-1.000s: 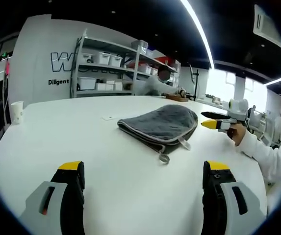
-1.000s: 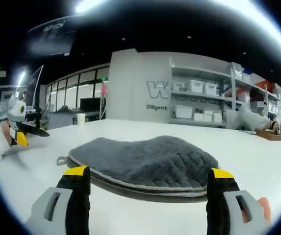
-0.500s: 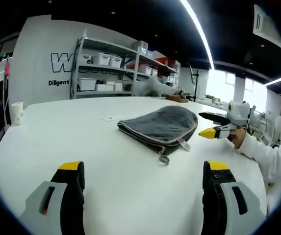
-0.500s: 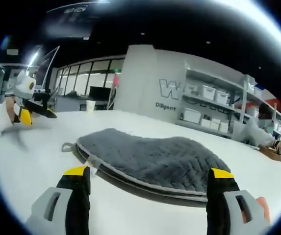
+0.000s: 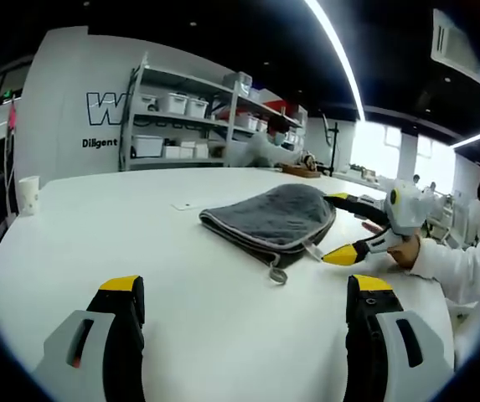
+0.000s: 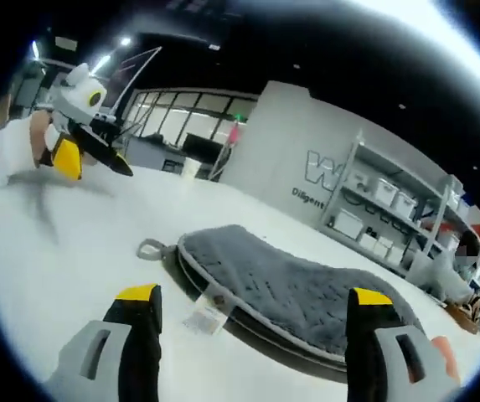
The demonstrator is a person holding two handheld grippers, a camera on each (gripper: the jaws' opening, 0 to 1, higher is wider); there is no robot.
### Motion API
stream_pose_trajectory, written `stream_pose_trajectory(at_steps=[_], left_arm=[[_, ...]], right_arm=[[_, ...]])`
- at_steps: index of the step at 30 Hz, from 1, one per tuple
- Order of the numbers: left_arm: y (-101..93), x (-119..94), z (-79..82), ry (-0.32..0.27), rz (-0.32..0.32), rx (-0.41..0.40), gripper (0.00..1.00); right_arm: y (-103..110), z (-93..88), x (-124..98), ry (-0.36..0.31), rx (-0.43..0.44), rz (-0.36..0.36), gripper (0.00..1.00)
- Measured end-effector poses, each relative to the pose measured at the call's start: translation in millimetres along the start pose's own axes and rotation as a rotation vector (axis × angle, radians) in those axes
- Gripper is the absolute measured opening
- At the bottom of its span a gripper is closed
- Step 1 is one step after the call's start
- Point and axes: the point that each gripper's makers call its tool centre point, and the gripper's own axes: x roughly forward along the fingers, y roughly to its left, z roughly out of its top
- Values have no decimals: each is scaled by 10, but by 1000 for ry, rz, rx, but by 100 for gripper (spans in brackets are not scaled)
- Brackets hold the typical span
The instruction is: Open the folded towel by lifting each exposed corner and separating the folded layers until the towel lies flat within the target outline without major curled edges
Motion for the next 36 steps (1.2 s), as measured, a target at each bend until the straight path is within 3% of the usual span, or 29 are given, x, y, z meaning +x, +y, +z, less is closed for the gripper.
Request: stream_pose_trajectory(at_steps=[11, 18, 25, 36], left_arm=[[-41, -8, 7, -1, -3, 11, 100], [-9, -1, 12, 0, -1, 7, 100], [0, 11, 13, 1, -4, 5, 100], [-53, -16, 20, -8, -8, 6, 100]], right_arm=[[321, 135, 236, 8, -69, 14, 73], [376, 138, 338, 25, -29, 15, 67], [502, 94, 423, 57, 12, 65, 48], [712, 67, 458, 69, -74, 152, 15]])
